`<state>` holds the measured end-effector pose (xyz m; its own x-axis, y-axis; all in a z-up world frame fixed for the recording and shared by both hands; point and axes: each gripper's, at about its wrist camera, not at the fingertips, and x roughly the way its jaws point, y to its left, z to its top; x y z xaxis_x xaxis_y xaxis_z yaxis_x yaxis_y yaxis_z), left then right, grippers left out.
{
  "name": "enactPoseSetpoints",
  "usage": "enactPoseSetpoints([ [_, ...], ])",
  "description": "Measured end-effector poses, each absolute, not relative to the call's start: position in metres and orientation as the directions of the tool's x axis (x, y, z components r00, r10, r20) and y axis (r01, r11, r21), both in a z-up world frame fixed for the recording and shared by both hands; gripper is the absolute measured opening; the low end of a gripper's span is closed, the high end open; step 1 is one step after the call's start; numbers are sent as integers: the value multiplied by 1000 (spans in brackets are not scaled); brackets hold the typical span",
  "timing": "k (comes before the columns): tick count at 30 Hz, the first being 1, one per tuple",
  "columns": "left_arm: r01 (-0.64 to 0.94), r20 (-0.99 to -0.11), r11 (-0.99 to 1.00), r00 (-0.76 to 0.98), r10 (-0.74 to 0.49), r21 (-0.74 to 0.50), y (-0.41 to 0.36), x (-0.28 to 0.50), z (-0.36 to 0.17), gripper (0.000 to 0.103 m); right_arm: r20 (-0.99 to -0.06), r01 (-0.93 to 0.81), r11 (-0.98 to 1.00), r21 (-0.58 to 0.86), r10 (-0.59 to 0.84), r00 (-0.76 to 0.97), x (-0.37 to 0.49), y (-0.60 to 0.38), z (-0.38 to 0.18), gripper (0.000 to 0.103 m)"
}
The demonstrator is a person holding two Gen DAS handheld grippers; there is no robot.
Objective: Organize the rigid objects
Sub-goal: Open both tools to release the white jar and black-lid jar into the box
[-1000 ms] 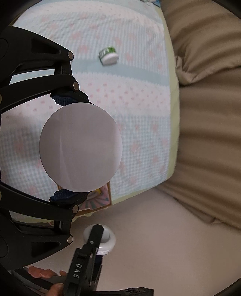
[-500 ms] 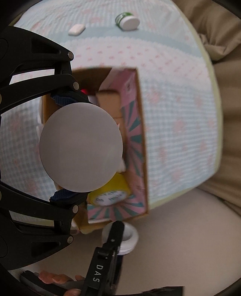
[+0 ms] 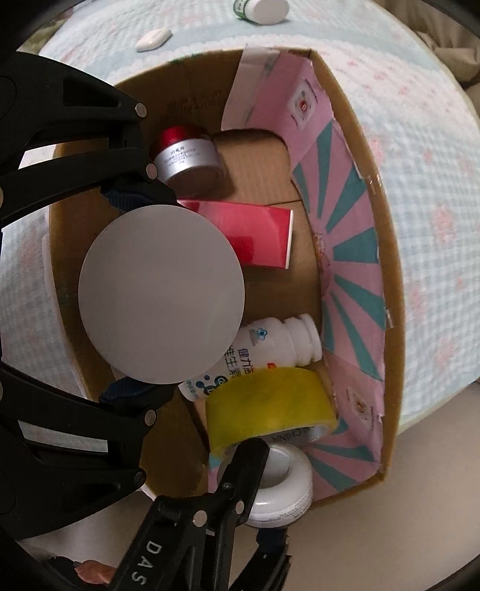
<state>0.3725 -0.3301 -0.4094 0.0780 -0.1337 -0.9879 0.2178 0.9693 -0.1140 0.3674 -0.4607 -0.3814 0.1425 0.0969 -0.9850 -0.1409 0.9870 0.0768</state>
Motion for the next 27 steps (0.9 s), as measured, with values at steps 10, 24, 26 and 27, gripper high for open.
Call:
enactPoseSetpoints([
  [10, 244, -993, 966, 59, -99, -81, -334, 377, -404, 73, -987, -145, 988, 57, 78, 143, 372, -454, -380, 52],
  [24, 261, -986, 964, 132, -97, -60, -329, 377, -368, 103, -974, -107, 987, 118, 136, 179, 374, -447, -361, 103],
  [26, 264, -986, 962, 135, -102, -64, -323, 372, -362, 103, -974, -100, 988, 115, 132, 182, 372, -446, -357, 103],
  [27, 267, -985, 962, 139, -102, -62, -323, 370, -357, 103, -974, -98, 989, 115, 132, 184, 371, -447, -354, 103],
])
